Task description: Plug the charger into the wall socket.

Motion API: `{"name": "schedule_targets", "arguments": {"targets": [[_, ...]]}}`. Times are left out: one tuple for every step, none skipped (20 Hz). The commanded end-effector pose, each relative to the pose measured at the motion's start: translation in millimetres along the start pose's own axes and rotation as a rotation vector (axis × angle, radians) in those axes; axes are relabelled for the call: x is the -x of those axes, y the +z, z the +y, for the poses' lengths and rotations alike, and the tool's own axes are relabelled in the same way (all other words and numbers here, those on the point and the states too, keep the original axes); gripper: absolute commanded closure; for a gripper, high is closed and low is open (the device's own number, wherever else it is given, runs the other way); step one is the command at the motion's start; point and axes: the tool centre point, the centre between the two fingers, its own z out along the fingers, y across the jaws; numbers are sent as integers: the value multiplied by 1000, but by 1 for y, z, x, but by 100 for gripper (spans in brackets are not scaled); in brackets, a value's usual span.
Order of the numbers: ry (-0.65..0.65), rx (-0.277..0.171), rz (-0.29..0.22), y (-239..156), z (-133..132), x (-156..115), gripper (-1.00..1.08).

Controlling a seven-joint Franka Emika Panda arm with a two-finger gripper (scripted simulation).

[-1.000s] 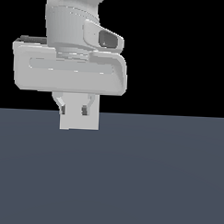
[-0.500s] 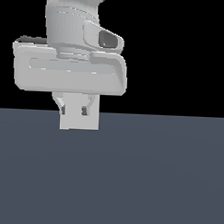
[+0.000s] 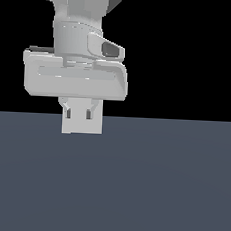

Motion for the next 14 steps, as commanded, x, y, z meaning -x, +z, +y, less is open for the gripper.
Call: {"name": "schedule_targets", "arguments": {"targets": [[0, 0, 0, 2, 0, -10, 108], [0, 0, 0, 3, 0, -13, 108], [0, 0, 0, 4, 0, -16, 108], [0, 0, 0, 5, 0, -18, 108], [0, 0, 0, 5, 0, -20, 108], [0, 0, 0, 6, 0, -22, 108], [0, 0, 0, 6, 0, -23, 108], [0, 0, 0, 6, 0, -24, 108], [0, 0, 0, 7, 0, -25, 108], [0, 0, 0, 7, 0, -25, 108], [0, 0, 0, 7, 0, -25, 108], [0, 0, 0, 7, 0, -24, 108], [0, 0, 1, 6, 0, -24, 108], [0, 0, 1, 6, 0, -24, 108]]}}
